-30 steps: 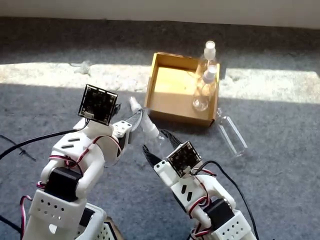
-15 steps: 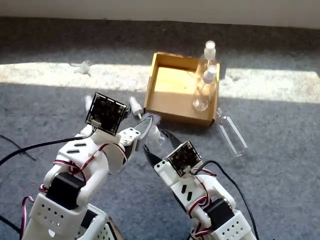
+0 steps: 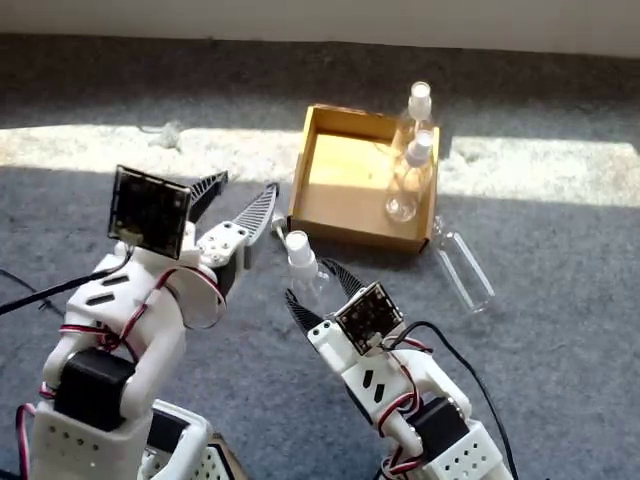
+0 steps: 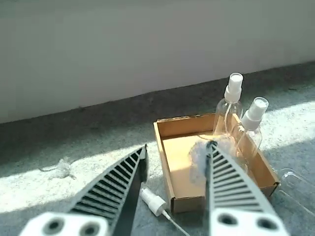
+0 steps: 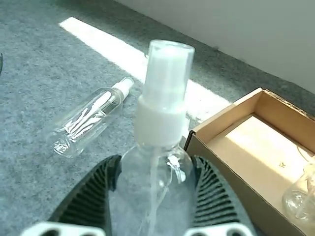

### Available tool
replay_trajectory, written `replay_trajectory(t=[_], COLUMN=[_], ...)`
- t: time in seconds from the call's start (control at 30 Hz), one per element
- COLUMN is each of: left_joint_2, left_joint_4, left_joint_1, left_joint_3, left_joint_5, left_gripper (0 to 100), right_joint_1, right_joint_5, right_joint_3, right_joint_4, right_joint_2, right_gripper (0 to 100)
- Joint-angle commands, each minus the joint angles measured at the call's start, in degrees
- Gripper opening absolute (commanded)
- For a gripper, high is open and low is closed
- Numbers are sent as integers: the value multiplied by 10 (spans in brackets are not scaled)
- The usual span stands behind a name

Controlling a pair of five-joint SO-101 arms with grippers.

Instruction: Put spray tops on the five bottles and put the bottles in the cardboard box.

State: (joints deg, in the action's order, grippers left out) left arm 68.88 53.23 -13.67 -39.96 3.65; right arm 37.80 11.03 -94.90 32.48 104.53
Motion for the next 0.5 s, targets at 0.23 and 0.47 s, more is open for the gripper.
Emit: replay_trajectory(t=[0.23, 0.47], left_joint_2=[2, 2], left_joint_4=[121, 109], left_joint_1=[26, 20], left_joint_3=[-51, -110], left_joint_5=[-4, -44], left_gripper=[189, 193], right_joint_1=[-58, -193], right_joint_5=[32, -41], right_joint_3=[23, 161], right_joint_4=[-15, -96], right_joint_2=[5, -67], right_gripper=[4, 4])
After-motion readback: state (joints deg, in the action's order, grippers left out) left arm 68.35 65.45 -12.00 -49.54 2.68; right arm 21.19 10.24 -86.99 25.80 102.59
